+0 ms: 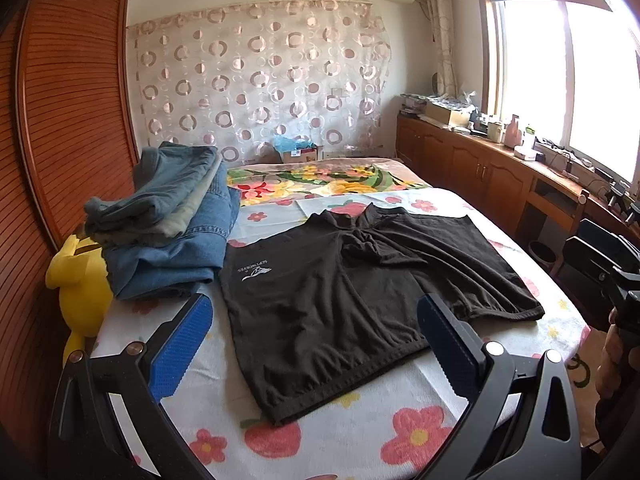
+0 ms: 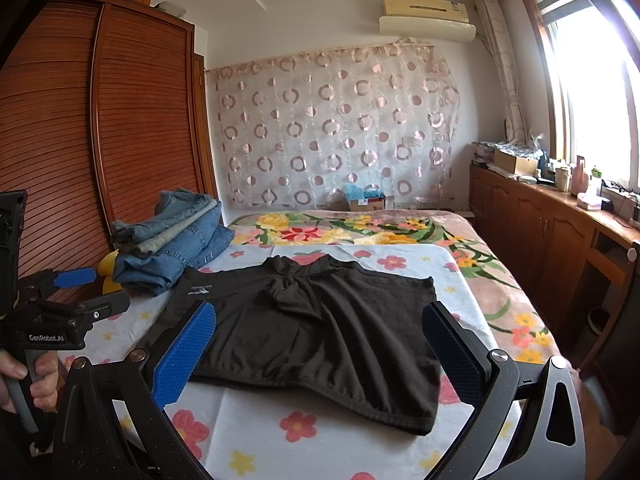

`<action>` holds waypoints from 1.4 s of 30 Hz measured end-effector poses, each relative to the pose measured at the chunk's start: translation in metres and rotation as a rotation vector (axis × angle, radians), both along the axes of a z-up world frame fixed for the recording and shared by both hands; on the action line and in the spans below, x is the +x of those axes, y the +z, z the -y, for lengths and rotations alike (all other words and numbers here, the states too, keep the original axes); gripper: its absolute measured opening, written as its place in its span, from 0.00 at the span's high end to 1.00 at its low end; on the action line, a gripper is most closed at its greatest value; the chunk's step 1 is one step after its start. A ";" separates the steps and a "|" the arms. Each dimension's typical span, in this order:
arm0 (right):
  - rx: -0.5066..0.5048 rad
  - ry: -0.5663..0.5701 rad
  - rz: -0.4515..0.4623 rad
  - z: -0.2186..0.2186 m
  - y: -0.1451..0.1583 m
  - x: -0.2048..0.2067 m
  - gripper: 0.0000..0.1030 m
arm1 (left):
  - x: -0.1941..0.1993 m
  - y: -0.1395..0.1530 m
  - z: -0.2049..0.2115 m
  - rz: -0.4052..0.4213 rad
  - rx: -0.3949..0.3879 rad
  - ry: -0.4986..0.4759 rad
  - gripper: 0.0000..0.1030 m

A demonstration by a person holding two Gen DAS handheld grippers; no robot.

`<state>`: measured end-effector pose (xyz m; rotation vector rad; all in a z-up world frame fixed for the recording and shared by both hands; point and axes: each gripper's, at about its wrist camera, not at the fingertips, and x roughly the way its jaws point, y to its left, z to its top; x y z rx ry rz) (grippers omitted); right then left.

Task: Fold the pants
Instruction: 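Move both grippers toward the leg hem of the black shorts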

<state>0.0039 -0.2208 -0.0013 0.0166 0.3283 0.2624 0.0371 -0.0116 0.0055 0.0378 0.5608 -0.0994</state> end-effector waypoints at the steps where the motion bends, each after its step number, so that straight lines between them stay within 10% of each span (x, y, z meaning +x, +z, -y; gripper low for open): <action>1: -0.002 -0.001 0.000 0.000 0.000 0.000 0.01 | 0.002 -0.001 0.000 -0.001 0.000 -0.005 0.00; 23: -0.058 -0.031 -0.126 0.026 0.003 0.056 0.23 | 0.052 -0.036 0.030 -0.107 0.016 -0.159 0.00; 35: -0.065 -0.037 -0.339 0.053 0.002 0.145 0.57 | 0.083 -0.063 0.030 -0.195 0.019 -0.149 0.00; 42: -0.047 -0.051 -0.438 0.053 0.015 0.192 0.58 | 0.087 -0.074 0.029 -0.246 -0.021 -0.167 0.00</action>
